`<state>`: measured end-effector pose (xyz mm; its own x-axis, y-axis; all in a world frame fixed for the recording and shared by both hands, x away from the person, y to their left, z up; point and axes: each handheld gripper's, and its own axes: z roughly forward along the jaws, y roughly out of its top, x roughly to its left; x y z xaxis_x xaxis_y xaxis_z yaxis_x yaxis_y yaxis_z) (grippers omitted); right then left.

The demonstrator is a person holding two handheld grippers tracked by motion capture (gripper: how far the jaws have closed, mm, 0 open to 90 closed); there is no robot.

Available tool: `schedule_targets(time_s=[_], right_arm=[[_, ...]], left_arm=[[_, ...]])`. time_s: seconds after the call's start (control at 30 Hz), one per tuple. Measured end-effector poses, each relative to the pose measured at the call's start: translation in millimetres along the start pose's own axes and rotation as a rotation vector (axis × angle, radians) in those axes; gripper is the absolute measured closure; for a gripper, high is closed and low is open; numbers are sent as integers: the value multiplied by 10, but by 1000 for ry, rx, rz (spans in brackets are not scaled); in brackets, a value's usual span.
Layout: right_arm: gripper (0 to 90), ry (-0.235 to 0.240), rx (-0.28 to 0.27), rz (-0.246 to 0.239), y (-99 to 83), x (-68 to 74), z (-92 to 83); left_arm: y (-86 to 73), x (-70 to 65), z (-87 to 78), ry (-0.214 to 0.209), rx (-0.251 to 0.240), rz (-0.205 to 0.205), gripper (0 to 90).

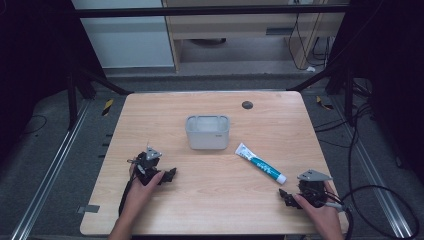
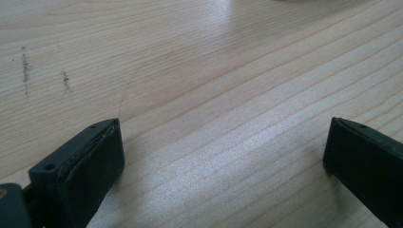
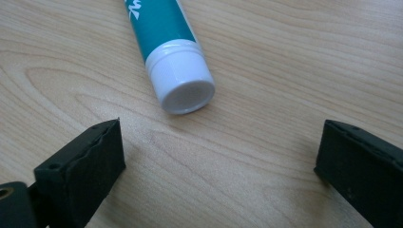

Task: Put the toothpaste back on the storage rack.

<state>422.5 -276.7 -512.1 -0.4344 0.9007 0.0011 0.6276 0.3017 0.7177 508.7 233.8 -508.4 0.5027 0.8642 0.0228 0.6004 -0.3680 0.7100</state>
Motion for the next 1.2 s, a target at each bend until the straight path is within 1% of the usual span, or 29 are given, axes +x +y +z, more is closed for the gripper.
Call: schedule_targets(time_s=[0.03,0.07,0.17,0.27,0.3,0.37,0.4,0.43,0.47,0.5,0.53,0.57,0.6,0.63,0.67,0.7,0.77,0.83,0.87,0.9,0.93,1.0,1.07,1.13,1.2], right_arm=[[74,-22,24,-18,38,-5,-39],[78,-40,16,-25,61,3,-75],[80,-38,5,-45,131,25,-156],[98,-40,15,-103,264,83,-250],[125,-36,20,-150,359,154,-289],[140,-43,40,-192,468,233,-322],[140,-43,40,-192,468,233,-322],[146,-30,41,-223,584,311,-341],[163,-22,42,-237,645,349,-349],[163,-22,42,-237,645,349,-349],[182,-13,42,-252,707,384,-352],[211,2,42,-275,831,443,-343],[219,3,42,-286,891,466,-329],[219,3,42,-286,891,466,-329],[234,6,43,-298,948,484,-307],[277,10,53,-309,1059,502,-249],[295,24,65,-299,1170,508,-194],[304,25,71,-300,1278,519,-142],[309,13,83,-301,1328,523,-119],[308,7,93,-296,1376,527,-98],[308,7,93,-296,1376,527,-98],[295,8,118,-292,1475,540,-67],[284,5,128,-296,1536,546,-55],[264,12,153,-300,1630,527,-52],[262,14,157,-296,1660,515,-56]], left_arm=[[0,0,0,0,0,0,0],[0,0,0,0,0,0,0],[0,0,0,0,0,0,0],[0,0,0,0,0,0,0],[0,0,0,0,0,0,0],[0,0,0,0,0,-1,0],[0,0,0,0,0,-1,0],[0,0,0,0,0,-1,0],[0,0,0,0,0,0,0],[0,0,0,0,0,0,0],[0,0,0,0,0,0,0],[0,0,0,0,0,-1,0],[0,0,0,0,0,0,0],[0,0,0,0,0,-1,0],[-2,-1,-2,-1,1,0,0],[-6,-3,-6,-3,2,-1,0],[-12,-8,-9,-4,-3,-3,0],[-15,-4,-14,-4,-1,2,0],[-20,-7,-20,-3,1,1,0],[-20,-7,-20,-3,1,1,0],[-20,-8,-20,-3,0,0,0],[-20,-7,-20,-3,1,1,0],[-20,-3,-21,-5,1,5,0],[-22,-1,-22,-9,1,6,0],[-22,-1,-22,-9,0,6,0]])
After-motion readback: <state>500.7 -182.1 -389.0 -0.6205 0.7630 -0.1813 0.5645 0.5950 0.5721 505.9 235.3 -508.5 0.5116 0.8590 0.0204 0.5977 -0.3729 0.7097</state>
